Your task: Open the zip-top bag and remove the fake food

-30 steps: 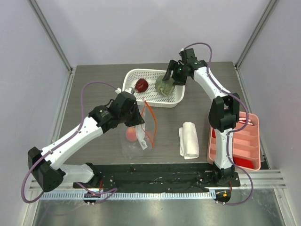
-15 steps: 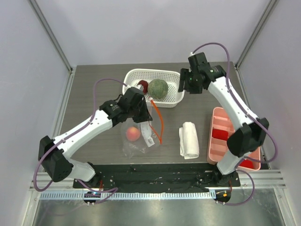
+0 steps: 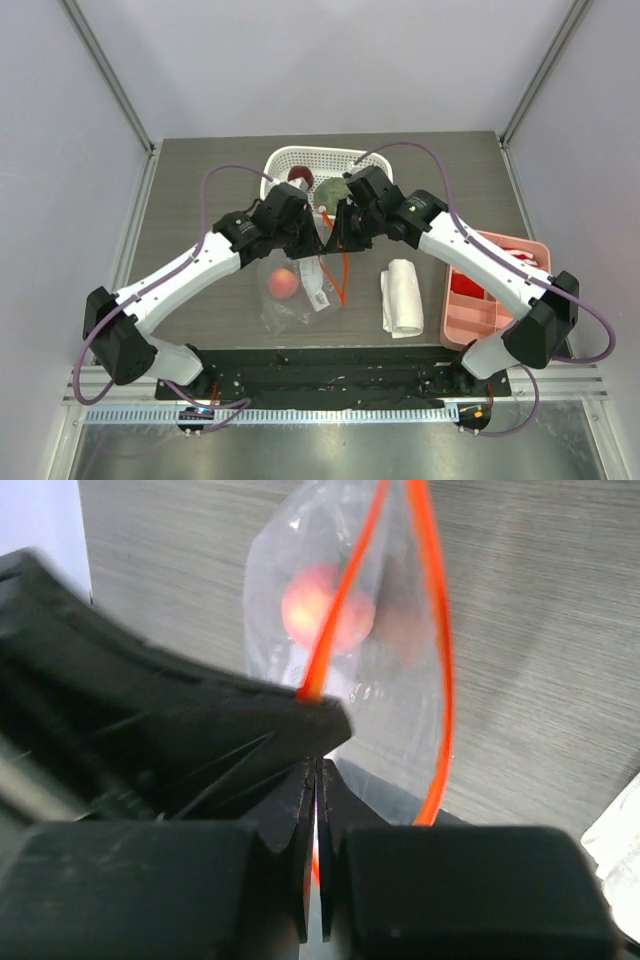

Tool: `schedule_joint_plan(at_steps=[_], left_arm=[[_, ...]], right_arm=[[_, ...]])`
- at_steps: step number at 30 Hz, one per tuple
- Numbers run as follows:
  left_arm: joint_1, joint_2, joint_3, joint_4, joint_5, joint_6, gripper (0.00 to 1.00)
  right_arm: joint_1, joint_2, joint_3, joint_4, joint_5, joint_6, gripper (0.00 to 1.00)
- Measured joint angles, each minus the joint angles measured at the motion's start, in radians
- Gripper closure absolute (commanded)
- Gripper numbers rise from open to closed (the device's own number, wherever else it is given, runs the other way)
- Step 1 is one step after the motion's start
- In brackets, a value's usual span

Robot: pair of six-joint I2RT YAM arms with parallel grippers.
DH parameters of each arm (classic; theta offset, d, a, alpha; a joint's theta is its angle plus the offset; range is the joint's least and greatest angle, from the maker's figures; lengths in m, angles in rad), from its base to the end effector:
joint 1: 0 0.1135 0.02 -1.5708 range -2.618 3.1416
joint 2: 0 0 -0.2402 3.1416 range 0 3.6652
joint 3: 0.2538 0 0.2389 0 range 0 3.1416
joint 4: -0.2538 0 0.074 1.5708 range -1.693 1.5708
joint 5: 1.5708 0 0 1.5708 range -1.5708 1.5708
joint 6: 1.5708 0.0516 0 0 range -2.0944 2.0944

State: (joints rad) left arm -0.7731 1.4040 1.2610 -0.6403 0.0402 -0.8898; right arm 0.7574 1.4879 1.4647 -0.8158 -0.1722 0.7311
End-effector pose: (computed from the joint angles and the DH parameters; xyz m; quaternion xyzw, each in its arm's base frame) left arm 0.2179 -0.2155 0.2882 -0.0461 0.9222 -0.2959 0.2447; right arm 0.2236 0.2236 0.3146 -0.0430 0.9299 0.3005 0.2078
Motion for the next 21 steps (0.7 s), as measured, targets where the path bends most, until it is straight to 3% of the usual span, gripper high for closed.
schedule_joint_plan(at_steps=[11, 21], left_arm=[[0.0, -0.042, 0.047, -0.006, 0.018, -0.034, 1.0], [0.0, -0.071, 0.042, 0.027, 0.031, -0.077, 1.0]], right_arm=[[-0.003, -0.049, -0.183, 0.13, -0.005, 0.074, 0.95], [0.034, -0.053, -0.163, 0.135, 0.066, 0.072, 0.8]])
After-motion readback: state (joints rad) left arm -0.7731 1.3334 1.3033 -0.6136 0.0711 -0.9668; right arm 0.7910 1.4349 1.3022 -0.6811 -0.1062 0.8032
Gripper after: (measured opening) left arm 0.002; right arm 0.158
